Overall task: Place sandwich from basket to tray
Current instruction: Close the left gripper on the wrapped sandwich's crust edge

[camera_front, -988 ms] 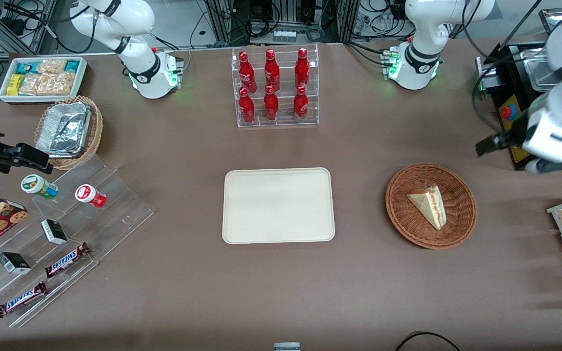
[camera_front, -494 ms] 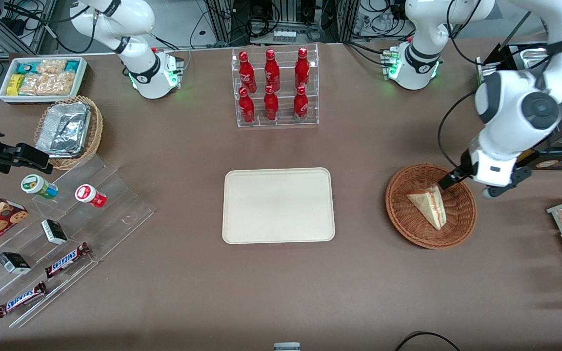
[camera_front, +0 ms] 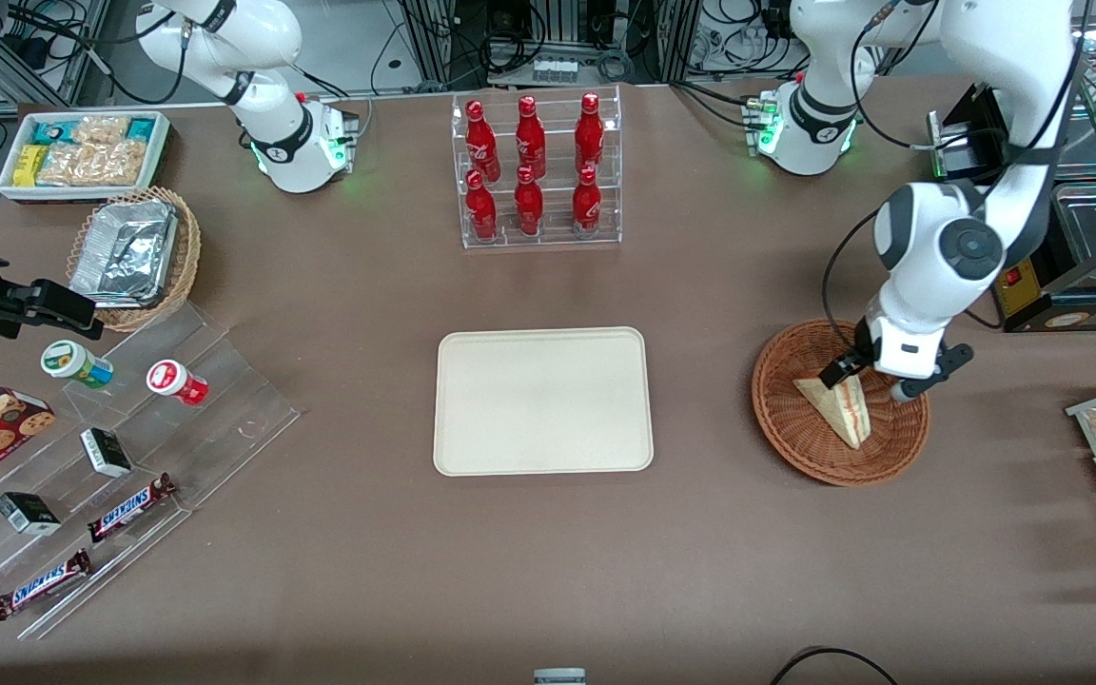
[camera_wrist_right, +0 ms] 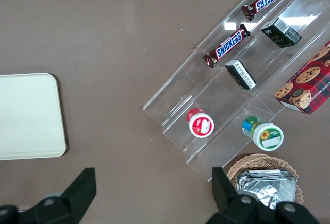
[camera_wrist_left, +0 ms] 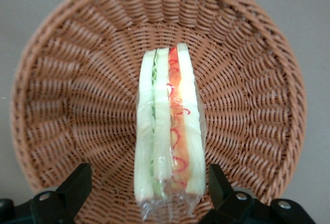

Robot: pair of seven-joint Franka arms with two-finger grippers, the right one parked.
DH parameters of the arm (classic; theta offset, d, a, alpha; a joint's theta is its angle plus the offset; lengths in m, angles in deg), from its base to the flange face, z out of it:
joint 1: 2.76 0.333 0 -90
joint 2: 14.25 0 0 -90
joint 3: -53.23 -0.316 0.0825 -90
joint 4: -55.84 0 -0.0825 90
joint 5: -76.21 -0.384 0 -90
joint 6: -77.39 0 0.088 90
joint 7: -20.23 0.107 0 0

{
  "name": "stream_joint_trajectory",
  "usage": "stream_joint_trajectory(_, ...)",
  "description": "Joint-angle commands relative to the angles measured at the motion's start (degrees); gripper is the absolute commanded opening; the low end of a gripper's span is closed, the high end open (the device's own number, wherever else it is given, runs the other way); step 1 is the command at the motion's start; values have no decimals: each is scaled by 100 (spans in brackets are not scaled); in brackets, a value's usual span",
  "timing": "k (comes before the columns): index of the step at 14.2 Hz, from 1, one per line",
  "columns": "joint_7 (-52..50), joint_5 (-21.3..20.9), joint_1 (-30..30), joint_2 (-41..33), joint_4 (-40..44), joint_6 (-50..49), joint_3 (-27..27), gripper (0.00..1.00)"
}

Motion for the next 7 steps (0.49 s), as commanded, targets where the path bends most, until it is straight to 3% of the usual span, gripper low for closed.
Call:
stream_joint_trajectory(1,-91,16,-46,172,-10,269,-26,100)
stream_joint_trajectory(2,-100,16,-38,234,7,313,-26,87)
stream_joint_trajectory(4,-126,16,-11,235,60,305,-26,6)
stream_joint_trajectory(5,-117,16,-29,200,104,287,-26,0)
stream_joint_trajectory(7,-126,16,-46,-1,131,86,-18,0)
